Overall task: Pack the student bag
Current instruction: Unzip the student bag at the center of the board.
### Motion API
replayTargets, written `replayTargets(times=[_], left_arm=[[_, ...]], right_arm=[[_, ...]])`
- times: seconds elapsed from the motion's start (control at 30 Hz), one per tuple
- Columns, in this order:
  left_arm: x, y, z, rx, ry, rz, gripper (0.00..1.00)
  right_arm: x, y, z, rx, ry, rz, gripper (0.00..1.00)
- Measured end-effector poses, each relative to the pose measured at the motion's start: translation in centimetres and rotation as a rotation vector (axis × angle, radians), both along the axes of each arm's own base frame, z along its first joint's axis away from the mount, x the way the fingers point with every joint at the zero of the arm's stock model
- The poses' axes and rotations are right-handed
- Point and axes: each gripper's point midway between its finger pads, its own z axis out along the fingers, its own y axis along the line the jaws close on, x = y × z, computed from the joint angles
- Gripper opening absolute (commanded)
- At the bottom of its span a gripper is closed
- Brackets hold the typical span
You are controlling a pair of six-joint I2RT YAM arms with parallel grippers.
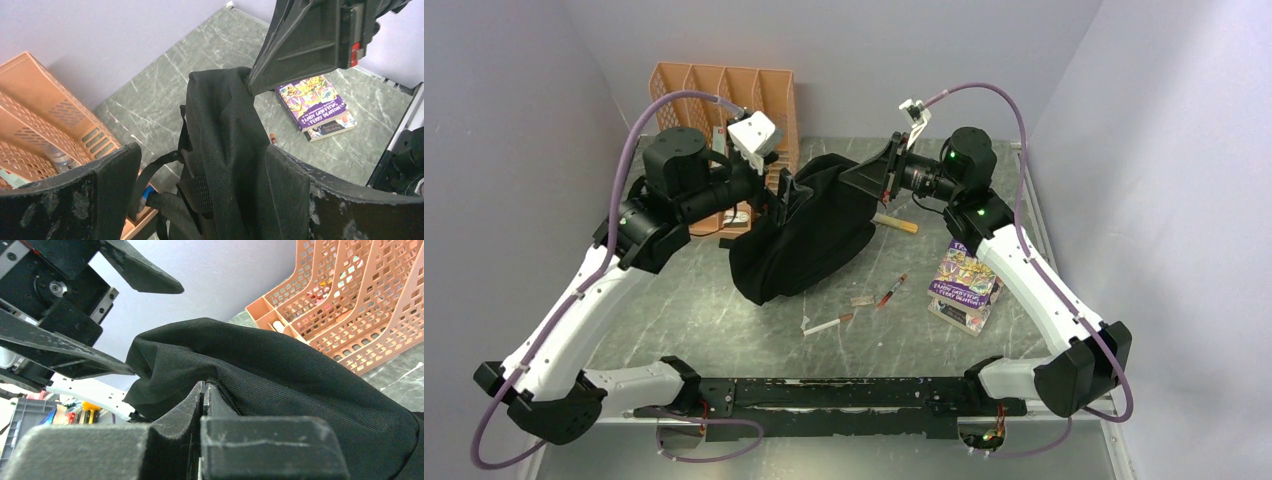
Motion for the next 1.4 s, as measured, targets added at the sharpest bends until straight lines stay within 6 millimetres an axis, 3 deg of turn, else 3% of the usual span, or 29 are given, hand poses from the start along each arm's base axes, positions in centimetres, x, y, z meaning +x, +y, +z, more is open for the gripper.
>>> replayTargets(times=[0.1,0.33,0.43,0.63,0.7,0.8,0.93,1.13,1.4], left_arm=[[0.3,-0.6,-1.0,0.031,0.016,0.015,0.97],[-1.4,-4.1,-3.3,0.117,0.027,-0.016,0.97],[-1.0,-4.0,-3.6,0.137,0.020,0.020,0.76],[0.6,-2.6,-3.9,0.174,0.002,0.135,0.17],[0.9,-2.3,-4.1,0.184,-0.001,0.159,0.05],[1.3,-1.9,-4.1,0.188,-0.006,0.186,0.05],[1.4,-1.6,-4.1,0.190,-0.011,0.206,0.05],[1.2,-1.1,-3.9,0.191,-0.020,0.210,0.05],[0.7,-0.6,-3.6,0.200,-0.031,0.204,0.05]], right_arm=[[0.0,0.0,0.0,0.000,0.001,0.000,0.00],[0.3,0.2,-0.2,0.000,0.004,0.001,0.00],[0.3,0.2,-0.3,0.000,0.002,0.001,0.00],[0.6,0.2,-0.3,-0.003,-0.004,-0.013,0.00],[0.8,0.1,-0.3,-0.007,-0.009,-0.024,0.10],[0.7,-0.2,-0.4,-0.019,-0.022,-0.042,0.36],[0.3,-1.4,-0.3,-0.040,-0.060,-0.111,0.55],[0.7,-4.6,-1.7,-0.110,-0.071,-0.302,0.62],[1.4,-6.7,-7.2,-0.303,0.006,-0.387,0.65]])
